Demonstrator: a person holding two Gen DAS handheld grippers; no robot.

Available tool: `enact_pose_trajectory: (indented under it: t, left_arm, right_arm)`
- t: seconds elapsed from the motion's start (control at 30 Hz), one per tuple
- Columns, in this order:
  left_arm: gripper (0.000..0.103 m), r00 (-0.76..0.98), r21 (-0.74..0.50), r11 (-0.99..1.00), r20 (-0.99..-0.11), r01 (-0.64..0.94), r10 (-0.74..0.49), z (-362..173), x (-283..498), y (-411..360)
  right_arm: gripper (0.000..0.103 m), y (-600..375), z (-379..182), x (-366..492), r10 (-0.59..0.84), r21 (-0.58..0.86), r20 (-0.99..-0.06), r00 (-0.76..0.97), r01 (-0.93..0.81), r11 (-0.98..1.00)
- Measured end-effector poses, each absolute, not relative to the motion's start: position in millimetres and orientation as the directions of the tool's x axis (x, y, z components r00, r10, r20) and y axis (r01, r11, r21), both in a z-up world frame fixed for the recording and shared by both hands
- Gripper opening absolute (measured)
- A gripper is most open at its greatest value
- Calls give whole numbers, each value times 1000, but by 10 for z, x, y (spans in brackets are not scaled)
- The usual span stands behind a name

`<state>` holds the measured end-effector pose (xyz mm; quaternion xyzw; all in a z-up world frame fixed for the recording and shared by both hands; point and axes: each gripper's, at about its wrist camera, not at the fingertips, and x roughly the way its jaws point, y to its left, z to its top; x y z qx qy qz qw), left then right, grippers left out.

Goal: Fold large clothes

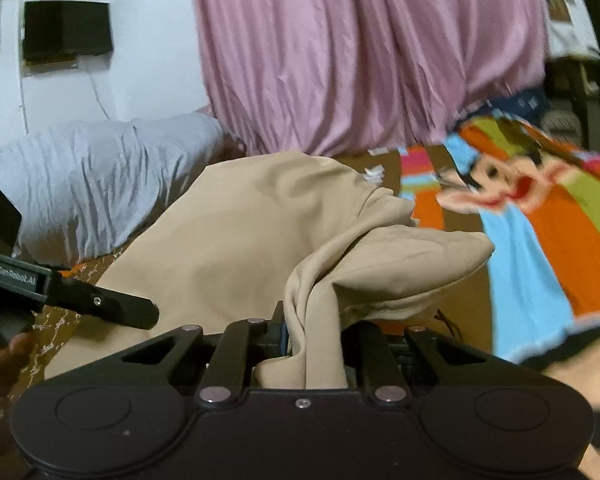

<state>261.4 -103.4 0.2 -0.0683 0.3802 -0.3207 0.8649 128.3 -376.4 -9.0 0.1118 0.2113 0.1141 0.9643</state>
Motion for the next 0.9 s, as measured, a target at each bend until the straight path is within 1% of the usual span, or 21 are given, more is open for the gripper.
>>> enact_pose_trajectory:
  t: [0.1, 0.17, 0.27, 0.33, 0.37, 0.4, 0.47, 0.53, 0.57, 0.6, 0.63, 0.7, 0.77, 0.87, 0.9]
  left_arm:
    - [79, 540, -318, 822, -633, 473, -555, 46, 2860, -862]
    - [80, 552, -283, 851, -662, 443, -508, -9, 3048, -778]
    - [81, 529, -240, 891, -733, 386, -427, -247, 3316, -720]
    - [83, 504, -307, 894, -744, 325, -439, -431, 3417, -612]
    - [85, 508, -342, 890, -732, 301, -454, -481, 3431, -552]
    - [86, 515, -363, 883, -718, 296, -468, -506, 3415, -500]
    - [89, 536, -348, 889, -709, 297, -457, -514, 3346, -488]
    - [94, 551, -324, 900, -712, 292, -435, -480, 3272, -504]
    - [97, 558, -316, 905, -713, 286, -426, -452, 3232, -515]
    - [97, 563, -308, 908, -713, 284, -418, -418, 3193, -498]
    - [97, 571, -295, 913, -714, 281, -406, -380, 3153, -497]
    - [98, 590, -262, 926, -715, 273, -376, -284, 3059, -492]
    - [98, 616, -225, 941, -712, 254, -336, -182, 2916, -501]
    - [101, 665, -200, 951, -681, 235, -307, 0, 2634, -518]
    - [102, 682, -195, 956, -669, 221, -294, 61, 2562, -528]
  right_arm:
    - [15, -3593, -62, 1670, 283, 305, -365, 887, -173, 936]
    - [15, -3473, -83, 1917, 290, 324, -371, 882, -170, 931]
    - [14, -3291, -196, 2289, 299, 332, -419, 857, -162, 929]
    - [14, -3205, -323, 2467, 287, 314, -477, 831, -145, 938]
    - [17, -3171, -369, 2507, 271, 291, -497, 824, -136, 947]
    - [24, -3152, -410, 2535, 252, 268, -512, 821, -126, 955]
    - [28, -3206, -437, 2538, 235, 269, -524, 819, -102, 958]
    - [31, -3285, -448, 2504, 235, 287, -530, 815, -89, 954]
    - [35, -3312, -452, 2482, 227, 278, -533, 815, -85, 957]
    - [39, -3339, -451, 2455, 218, 268, -536, 815, -81, 960]
    - [41, -3355, -445, 2434, 213, 266, -539, 815, -76, 961]
    - [57, -3397, -420, 2366, 186, 253, -542, 820, -51, 966]
    - [61, -3429, -360, 2290, 150, 227, -541, 827, -27, 973]
    - [74, -3484, -227, 2126, 137, 217, -516, 846, -26, 976]
    - [76, -3502, -176, 2046, 134, 211, -502, 855, -29, 977]
